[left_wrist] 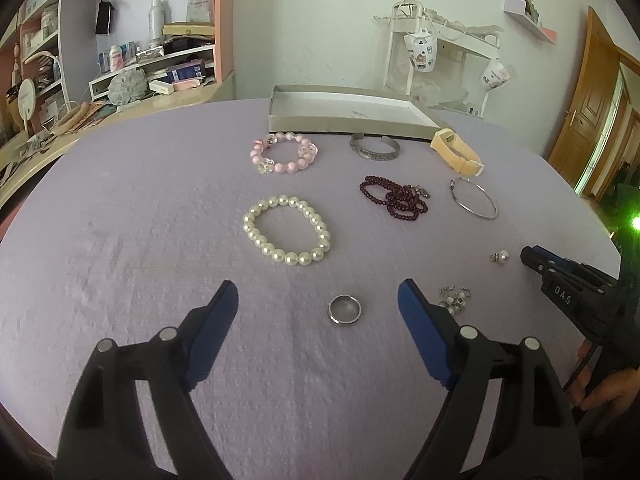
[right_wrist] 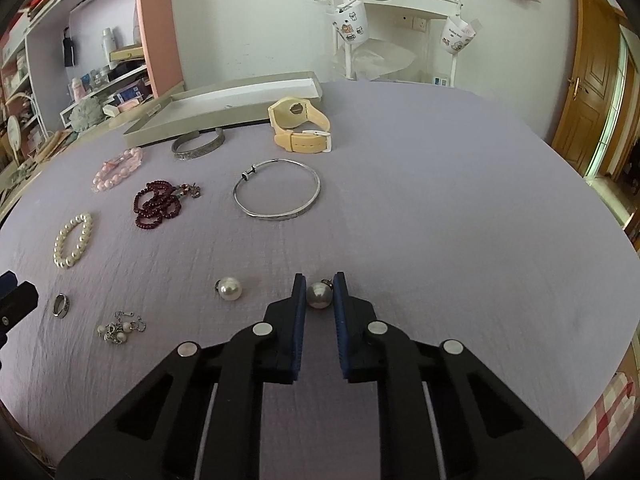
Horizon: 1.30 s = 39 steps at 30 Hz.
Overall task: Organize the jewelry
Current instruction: 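Grasp a pearl stud earring with the right tool while the left tool grasps the silver ring, then carry the ring and earring into the white tray while both tools open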
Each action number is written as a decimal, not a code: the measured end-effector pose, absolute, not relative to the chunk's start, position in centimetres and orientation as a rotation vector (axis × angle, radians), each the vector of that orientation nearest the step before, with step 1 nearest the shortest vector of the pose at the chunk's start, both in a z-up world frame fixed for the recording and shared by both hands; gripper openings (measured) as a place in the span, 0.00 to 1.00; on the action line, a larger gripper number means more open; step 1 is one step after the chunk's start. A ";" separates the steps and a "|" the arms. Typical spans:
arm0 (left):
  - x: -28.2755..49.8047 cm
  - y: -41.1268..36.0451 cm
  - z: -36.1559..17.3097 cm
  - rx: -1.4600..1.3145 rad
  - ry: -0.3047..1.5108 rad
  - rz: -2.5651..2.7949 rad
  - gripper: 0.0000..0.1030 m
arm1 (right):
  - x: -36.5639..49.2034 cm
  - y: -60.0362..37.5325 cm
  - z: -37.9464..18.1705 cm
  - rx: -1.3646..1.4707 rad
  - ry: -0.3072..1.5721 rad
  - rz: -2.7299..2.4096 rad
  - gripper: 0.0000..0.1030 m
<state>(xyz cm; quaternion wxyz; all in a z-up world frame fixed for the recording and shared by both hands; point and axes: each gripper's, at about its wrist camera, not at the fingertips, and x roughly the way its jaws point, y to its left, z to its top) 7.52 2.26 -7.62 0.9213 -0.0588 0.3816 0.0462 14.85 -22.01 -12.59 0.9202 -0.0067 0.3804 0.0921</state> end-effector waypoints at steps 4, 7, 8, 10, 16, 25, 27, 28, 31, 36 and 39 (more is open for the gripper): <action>7.7 2.2 -8.0 -0.117 0.797 0.093 0.74 | 14.8 -22.2 -12.6 0.003 0.783 0.198 0.14; 7.9 2.0 -8.4 -0.106 0.807 0.095 0.71 | 14.7 -22.3 -12.6 0.005 0.782 0.203 0.14; 8.0 1.9 -8.6 -0.104 0.809 0.094 0.69 | 14.7 -22.3 -12.6 0.004 0.781 0.205 0.14; 8.4 1.8 -8.9 -0.099 0.819 0.094 0.64 | 14.7 -22.3 -12.6 0.004 0.780 0.207 0.14; 9.3 1.3 -10.1 -0.082 0.850 0.101 0.47 | 14.7 -22.4 -12.6 0.011 0.781 0.211 0.14; 9.5 0.5 -10.2 -0.051 0.837 0.106 0.21 | 14.5 -22.5 -12.6 0.016 0.780 0.212 0.14; 9.5 0.7 -10.2 -0.060 0.835 0.101 0.21 | 14.5 -22.6 -12.6 0.019 0.780 0.215 0.14; 9.4 0.8 -10.2 -0.063 0.834 0.100 0.21 | 14.5 -22.6 -12.6 0.019 0.778 0.217 0.14; 9.1 1.1 -10.0 -0.075 0.830 0.094 0.21 | 14.3 -22.5 -12.4 0.023 0.771 0.224 0.14; 8.8 1.4 -9.0 -0.082 0.812 0.088 0.21 | 14.2 -22.1 -11.3 0.037 0.751 0.259 0.14; 8.9 1.6 -8.1 -0.080 0.806 0.092 0.21 | 14.3 -21.7 -10.5 0.042 0.734 0.282 0.14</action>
